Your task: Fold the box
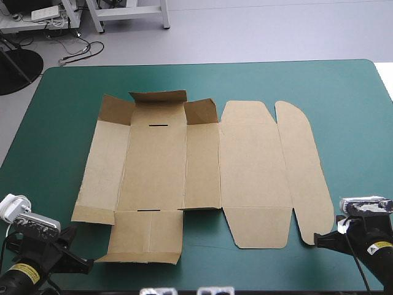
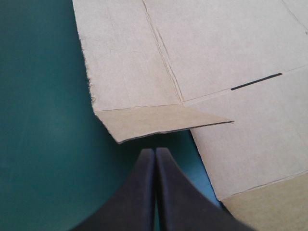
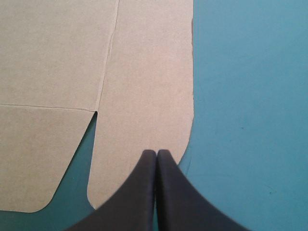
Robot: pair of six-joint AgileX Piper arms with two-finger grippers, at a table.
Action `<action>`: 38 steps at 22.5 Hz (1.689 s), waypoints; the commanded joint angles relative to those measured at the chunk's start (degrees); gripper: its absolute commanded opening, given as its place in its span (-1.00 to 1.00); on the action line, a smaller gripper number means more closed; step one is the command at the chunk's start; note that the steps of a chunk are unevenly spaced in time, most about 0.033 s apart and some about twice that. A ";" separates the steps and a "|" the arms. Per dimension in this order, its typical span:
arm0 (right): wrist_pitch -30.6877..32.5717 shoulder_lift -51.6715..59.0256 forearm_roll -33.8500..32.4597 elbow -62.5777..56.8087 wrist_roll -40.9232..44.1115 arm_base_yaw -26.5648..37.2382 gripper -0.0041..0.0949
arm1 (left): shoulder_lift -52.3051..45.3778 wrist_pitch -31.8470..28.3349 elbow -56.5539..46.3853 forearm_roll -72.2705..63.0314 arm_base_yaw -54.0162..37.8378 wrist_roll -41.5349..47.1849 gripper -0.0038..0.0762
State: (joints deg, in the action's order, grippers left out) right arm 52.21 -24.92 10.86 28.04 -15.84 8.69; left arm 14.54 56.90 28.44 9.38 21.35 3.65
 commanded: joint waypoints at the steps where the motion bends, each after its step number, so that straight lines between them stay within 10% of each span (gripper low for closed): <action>1: -2.92 -0.32 0.82 1.44 -0.38 -0.12 -0.96 | 0.71 -3.47 2.67 0.68 0.30 0.10 -0.93; 15: -2.92 -0.32 0.82 1.44 -0.38 -0.12 -0.96 | 21.88 3.75 31.14 -1.54 0.30 -4.94 -0.93; 25: -3.02 -0.32 0.82 1.44 -0.26 -0.12 -0.96 | 43.13 -6.71 37.01 5.20 -0.05 -1.26 -0.93; 33: -3.02 -0.32 0.82 1.44 -0.26 -0.12 -0.96 | 57.95 -3.42 47.09 -18.74 -29.27 -14.10 -0.87; 38: -3.02 -0.32 0.82 1.44 -0.26 -0.12 -0.96 | 64.25 9.80 46.98 -38.18 -48.46 -26.06 -0.87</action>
State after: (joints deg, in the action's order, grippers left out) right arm 52.21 -24.92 10.86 28.02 -15.84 8.69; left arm 78.21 61.99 73.54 -20.54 -21.82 -18.13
